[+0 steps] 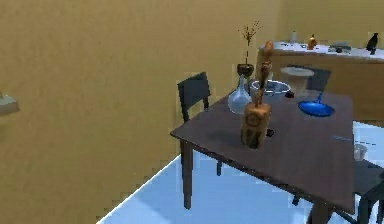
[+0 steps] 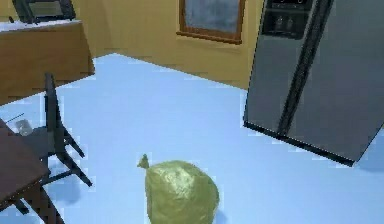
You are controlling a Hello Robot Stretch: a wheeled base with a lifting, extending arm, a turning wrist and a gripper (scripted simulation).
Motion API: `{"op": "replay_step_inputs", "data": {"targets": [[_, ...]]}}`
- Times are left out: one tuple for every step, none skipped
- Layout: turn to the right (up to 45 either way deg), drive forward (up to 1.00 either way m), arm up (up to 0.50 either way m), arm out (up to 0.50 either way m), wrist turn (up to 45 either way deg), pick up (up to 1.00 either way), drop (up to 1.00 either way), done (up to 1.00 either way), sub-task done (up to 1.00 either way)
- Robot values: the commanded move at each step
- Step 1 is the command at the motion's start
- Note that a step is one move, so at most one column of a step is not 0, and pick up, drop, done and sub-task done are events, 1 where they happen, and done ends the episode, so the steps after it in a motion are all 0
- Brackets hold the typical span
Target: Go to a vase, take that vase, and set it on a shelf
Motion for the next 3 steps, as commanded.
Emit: {"op": "replay_step_inputs", "data": {"targets": [[0.0, 0.40, 0.00, 0.00, 0.0, 0.00, 0.00, 0.00, 0.00], [-45.0, 0.00, 0.00, 0.00, 0.0, 0.00, 0.00, 0.00, 0.00], [-24.0, 0.00, 0.00, 0.00, 0.0, 0.00, 0.00, 0.00, 0.00]]}}
